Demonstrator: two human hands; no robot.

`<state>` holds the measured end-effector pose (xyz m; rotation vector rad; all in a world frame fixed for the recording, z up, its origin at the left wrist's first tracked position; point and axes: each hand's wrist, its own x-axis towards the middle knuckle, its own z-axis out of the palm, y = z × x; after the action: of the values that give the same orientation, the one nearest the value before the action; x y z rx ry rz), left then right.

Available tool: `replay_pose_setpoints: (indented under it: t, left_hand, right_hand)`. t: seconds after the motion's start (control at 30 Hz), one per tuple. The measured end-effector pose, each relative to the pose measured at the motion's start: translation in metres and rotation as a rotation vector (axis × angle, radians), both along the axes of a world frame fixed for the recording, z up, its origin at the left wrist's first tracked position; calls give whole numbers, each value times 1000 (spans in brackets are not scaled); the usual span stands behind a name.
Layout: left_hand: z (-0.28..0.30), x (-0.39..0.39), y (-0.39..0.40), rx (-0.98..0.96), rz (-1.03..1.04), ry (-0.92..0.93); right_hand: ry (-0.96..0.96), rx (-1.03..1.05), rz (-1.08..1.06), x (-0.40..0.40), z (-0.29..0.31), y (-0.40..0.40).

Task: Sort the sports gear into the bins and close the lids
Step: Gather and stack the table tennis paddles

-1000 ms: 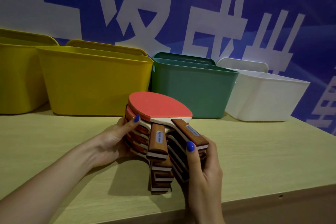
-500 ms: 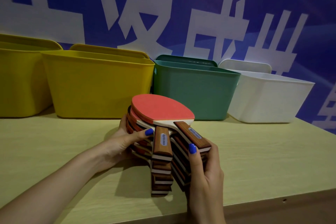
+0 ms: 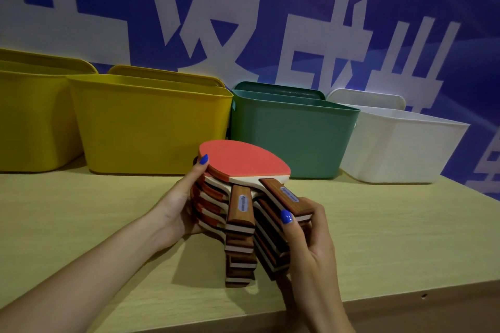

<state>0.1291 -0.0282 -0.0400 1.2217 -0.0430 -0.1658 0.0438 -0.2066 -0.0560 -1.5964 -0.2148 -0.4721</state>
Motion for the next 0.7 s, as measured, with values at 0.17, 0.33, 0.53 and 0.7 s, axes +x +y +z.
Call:
replay_pose_setpoints:
  t: [0.17, 0.33, 0.53, 0.7]
  left_hand:
    - [-1, 2, 3, -44, 12, 11]
    - [0, 1, 0, -46, 20, -25]
    - [-3, 3, -2, -56, 36, 1]
    - [1, 0, -3, -63, 66, 22]
  right_hand:
    - [282, 157, 295, -2, 12, -12]
    - [665, 501, 444, 27, 25, -37]
    - [865, 247, 659, 43, 45, -42]
    - [874, 36, 600, 43, 56, -34]
